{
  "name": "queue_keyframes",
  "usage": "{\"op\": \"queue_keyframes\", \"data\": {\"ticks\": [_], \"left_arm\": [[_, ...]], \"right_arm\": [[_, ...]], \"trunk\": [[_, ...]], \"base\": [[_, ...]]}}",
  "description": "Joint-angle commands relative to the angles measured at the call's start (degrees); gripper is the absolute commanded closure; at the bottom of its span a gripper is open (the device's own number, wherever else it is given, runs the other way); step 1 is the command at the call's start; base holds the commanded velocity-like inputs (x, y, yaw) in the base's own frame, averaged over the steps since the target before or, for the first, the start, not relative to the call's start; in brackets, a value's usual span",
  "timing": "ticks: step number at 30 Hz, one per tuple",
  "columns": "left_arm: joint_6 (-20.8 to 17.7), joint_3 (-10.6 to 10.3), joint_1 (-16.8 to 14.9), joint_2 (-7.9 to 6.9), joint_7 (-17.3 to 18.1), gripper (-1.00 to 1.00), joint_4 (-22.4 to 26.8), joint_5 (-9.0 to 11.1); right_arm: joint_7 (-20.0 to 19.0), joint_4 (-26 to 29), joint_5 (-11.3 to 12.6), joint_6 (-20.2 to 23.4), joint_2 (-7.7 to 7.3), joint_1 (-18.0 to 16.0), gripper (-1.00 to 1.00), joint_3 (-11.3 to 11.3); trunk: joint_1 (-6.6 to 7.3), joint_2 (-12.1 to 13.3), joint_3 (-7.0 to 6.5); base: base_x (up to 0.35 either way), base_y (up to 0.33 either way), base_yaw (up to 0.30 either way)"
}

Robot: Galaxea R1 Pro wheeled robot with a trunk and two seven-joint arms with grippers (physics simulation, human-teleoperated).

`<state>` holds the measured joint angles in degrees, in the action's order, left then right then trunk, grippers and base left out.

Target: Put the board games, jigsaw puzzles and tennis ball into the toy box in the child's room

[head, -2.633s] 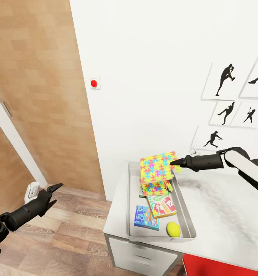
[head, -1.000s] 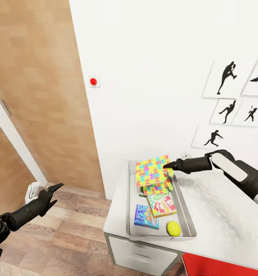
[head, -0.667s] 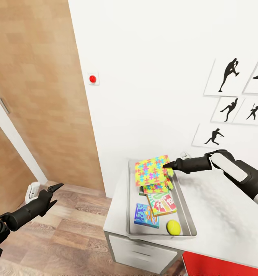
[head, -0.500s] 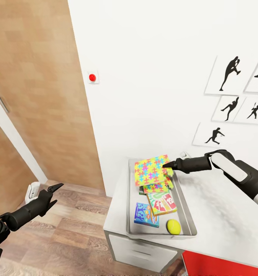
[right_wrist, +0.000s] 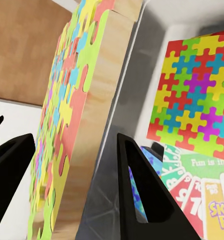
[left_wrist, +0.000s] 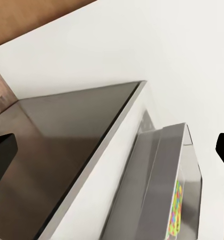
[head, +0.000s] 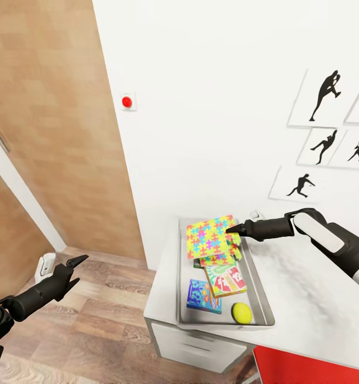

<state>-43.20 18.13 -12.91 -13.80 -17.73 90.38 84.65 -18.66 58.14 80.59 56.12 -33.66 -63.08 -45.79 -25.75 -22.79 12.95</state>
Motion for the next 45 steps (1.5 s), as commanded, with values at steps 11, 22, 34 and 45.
{"op": "queue_keyframes", "data": {"ticks": [11,22,34,45], "left_arm": [[-0.2,0.1,-0.1,0.00,-0.6,-1.00,0.1,0.6],[-0.2,0.0,-0.1,0.00,-0.6,-1.00,0.1,0.6],[-0.1,0.0,-0.1,0.00,-0.6,-1.00,0.1,0.6],[-0.1,0.0,-0.2,0.00,-0.6,-1.00,0.1,0.6]], "right_arm": [[-0.7,0.0,-0.4,-0.1,-0.07,-0.1,1.00,-0.2],[-0.7,0.0,-0.4,-0.1,-0.05,-0.1,1.00,-0.2],[-0.7,0.0,-0.4,-0.1,-0.07,-0.1,1.00,-0.1],[-0.7,0.0,-0.5,-0.1,-0.08,-0.3,1.00,0.0]], "trunk": [[-0.03,-0.1,1.14],[-0.03,-0.1,2.15],[-0.03,-0.1,3.25],[-0.03,-0.1,4.27]], "base": [[0.000,0.000,0.000],[0.000,0.000,0.000],[0.000,0.000,0.000],[0.000,0.000,0.000]]}}
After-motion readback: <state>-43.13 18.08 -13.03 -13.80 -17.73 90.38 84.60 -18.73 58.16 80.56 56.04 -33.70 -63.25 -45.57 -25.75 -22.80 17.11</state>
